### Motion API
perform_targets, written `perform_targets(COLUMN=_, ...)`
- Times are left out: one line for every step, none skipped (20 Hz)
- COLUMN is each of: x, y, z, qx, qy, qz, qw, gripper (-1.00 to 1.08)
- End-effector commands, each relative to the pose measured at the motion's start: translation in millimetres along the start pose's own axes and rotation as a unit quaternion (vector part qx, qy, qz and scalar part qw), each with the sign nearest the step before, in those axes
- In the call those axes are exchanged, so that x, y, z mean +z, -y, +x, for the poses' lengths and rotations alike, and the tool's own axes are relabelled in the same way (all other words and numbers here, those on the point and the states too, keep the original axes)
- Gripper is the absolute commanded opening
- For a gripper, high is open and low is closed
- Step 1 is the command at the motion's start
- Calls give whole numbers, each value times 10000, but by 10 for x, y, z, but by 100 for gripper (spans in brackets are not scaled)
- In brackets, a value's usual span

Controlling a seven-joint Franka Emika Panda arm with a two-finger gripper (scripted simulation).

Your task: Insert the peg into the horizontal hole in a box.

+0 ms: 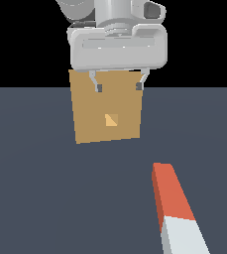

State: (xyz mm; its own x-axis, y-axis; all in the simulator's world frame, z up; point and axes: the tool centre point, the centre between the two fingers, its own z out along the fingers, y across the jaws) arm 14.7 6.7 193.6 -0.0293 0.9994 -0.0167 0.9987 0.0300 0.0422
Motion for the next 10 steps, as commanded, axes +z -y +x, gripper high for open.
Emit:
perform_targets(x=0, y=0, z=0, qx=0, qy=0, qz=0, qw=10000, gripper=100)
perform_targets(x=2, y=-1, z=-2, qx=0, qy=0, qz=0, qw=10000, gripper=100)
perform_targets(x=8, y=-5, z=-16, qx=7, qy=0, qz=1, qw=10000, gripper=100)
perform_targets(x=19, y=-10, z=-34, qx=14, qy=0, qz=3, qw=10000, gripper=100)
perform_targets(x=34, y=-18, z=-61, qx=27, qy=-1, qz=5, qw=10000, gripper=100)
perform_targets(x=52, y=-28, z=-95, qx=41, qy=-1, qz=8, qw=10000, gripper=100)
perform_targets(x=75, y=-40, z=-136, qx=59, qy=-1, qz=12, qw=10000, gripper=100)
perform_targets(x=102, y=-54, z=-184, qx=80, qy=-2, qz=16, qw=10000, gripper=100)
perform_targets(x=132, y=-69, z=-240, qx=104, qy=-3, qz=21, qw=9999, gripper=100)
perform_targets(x=167, y=-86, z=-302, qx=131, qy=-3, qz=27, qw=9999, gripper=100)
